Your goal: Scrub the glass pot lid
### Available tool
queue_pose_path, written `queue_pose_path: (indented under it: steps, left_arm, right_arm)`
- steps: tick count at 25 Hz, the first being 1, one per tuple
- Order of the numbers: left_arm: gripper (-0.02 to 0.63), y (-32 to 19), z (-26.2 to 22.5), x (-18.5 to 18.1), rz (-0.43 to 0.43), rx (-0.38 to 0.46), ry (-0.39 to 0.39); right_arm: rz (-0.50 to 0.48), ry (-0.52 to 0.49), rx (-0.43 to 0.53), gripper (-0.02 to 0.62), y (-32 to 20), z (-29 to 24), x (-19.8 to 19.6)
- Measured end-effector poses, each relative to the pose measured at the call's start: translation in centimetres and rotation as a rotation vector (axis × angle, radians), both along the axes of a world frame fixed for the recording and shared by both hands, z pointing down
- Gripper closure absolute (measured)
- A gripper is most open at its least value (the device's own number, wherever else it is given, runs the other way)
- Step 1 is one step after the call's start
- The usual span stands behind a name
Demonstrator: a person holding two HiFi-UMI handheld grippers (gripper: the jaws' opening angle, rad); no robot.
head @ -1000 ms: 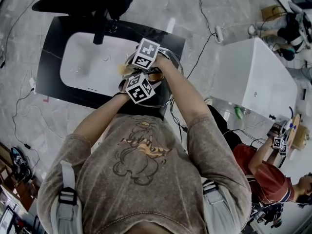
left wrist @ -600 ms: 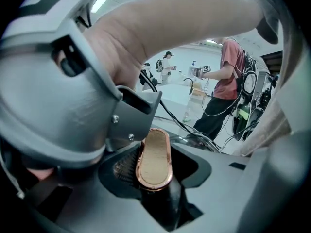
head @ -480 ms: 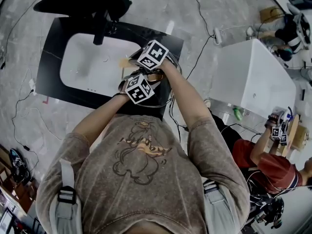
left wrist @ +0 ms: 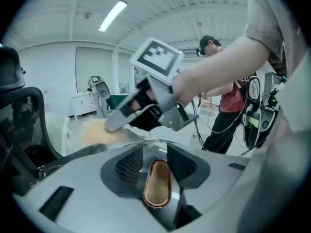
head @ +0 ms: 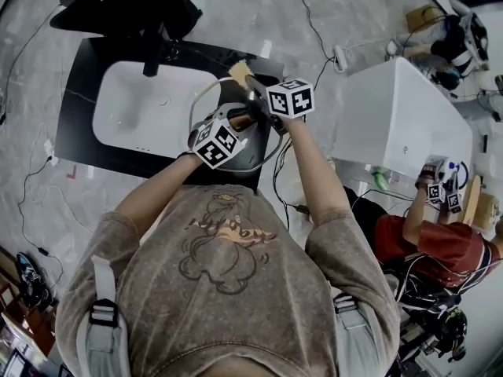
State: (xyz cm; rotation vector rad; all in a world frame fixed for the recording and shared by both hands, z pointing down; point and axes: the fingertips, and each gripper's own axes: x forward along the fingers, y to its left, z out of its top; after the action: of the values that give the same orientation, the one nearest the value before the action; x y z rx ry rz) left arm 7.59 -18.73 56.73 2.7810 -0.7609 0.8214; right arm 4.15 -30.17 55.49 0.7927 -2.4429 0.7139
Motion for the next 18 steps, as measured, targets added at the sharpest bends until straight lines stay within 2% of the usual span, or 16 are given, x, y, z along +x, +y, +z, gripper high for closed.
queue_pose_path:
  steps: [1, 2, 3, 8, 11, 13, 18]
  left_arm:
    - [0.474, -0.3, -0.6, -0.3, -0.025, 0.002, 0.026]
    - [0.548, -0.6, -1.3, -0.7, -0.052, 0.001, 0.050]
    - [0.579, -0.9, -2.1, -1.0, -0.080, -0.001, 0.072]
    - [0.589, -1.8, -6.8, -2.3, -0.163, -0.003, 0.168]
    - [0.588, -1.3, -9.6, -2.8, -0.208, -0.001, 0.263]
    - [0.588, -1.1, -11.3, -3.0, -0.209, 0.033, 0.307]
    - [0.588, 0.3, -14.6, -4.4, -0.214, 0.176, 0.357]
  right_arm:
    - [0.046, -0.004, 0.021, 0.558, 0.2, -0.4, 1.5]
    - [0.086, -0.005, 0.042, 0.558, 0.7, -0.9, 2.8]
    - [0.119, -0.006, 0.066, 0.558, 1.5, -1.5, 4.0]
    - [0.231, -0.025, 0.219, 0.558, 6.5, -6.0, 6.8]
    - [0.281, -0.047, 0.296, 0.558, 9.5, -8.7, 7.5]
    - [0.328, -0.068, 0.351, 0.558, 10.9, -10.4, 7.9]
    - [0.438, -0.072, 0.526, 0.558, 13.6, -14.2, 8.6]
